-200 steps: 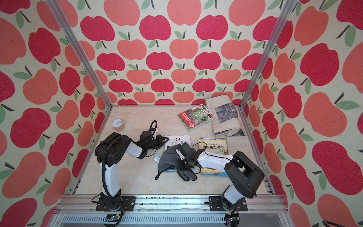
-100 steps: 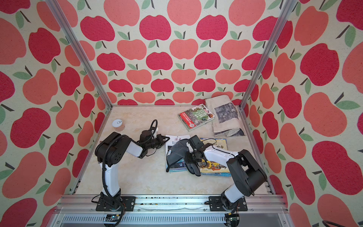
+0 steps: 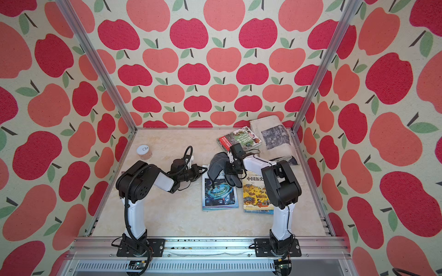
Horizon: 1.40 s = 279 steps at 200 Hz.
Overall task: Wipe the cover of the book
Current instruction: Wipe the dirt from the cover of the book.
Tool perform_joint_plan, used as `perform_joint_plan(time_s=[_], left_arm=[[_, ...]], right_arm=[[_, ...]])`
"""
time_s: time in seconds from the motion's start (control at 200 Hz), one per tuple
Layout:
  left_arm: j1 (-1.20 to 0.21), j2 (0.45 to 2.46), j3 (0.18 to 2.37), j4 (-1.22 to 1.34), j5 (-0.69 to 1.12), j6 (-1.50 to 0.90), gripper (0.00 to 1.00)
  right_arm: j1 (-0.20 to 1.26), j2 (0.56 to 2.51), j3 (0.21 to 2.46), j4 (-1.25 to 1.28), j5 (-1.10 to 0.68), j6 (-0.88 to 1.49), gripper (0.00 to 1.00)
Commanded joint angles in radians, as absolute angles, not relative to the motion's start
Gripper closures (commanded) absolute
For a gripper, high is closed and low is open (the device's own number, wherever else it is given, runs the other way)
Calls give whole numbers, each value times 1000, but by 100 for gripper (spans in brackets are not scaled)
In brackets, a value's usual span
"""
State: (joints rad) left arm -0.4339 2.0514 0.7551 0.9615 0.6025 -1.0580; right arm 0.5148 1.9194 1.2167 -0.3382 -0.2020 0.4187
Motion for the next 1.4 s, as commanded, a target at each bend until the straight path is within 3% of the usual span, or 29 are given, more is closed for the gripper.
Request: perform_joint_plan(time_s=[0.0, 0.385, 0.666, 0.821, 0.906, 1.216, 1.391], left_arm=[[-441, 2056, 737, 984, 654, -1065, 100], [-415, 2104, 706, 1092, 627, -1110, 100], [-393, 2091, 719, 1071, 661, -1100, 100], [-403, 2072, 724, 1042, 670, -1086, 100], [-423, 2075, 731, 1022, 679, -1085, 100], [-460, 2049, 708, 1008, 660, -1079, 100], [-477, 2031, 717, 970, 649, -1060, 100]], right_arm=[[526, 1896, 1168, -374, -196, 397, 100], [732, 1436, 678, -379, -74, 514, 100], [859, 1252, 561, -443, -26, 626, 99], [831, 1338, 627, -433, 0, 567, 99], [774, 1433, 698, -400, -71, 530, 98], [609, 1820, 1156, -491, -117, 373, 99], [648, 1958, 1331, -493, -203, 401, 100]])
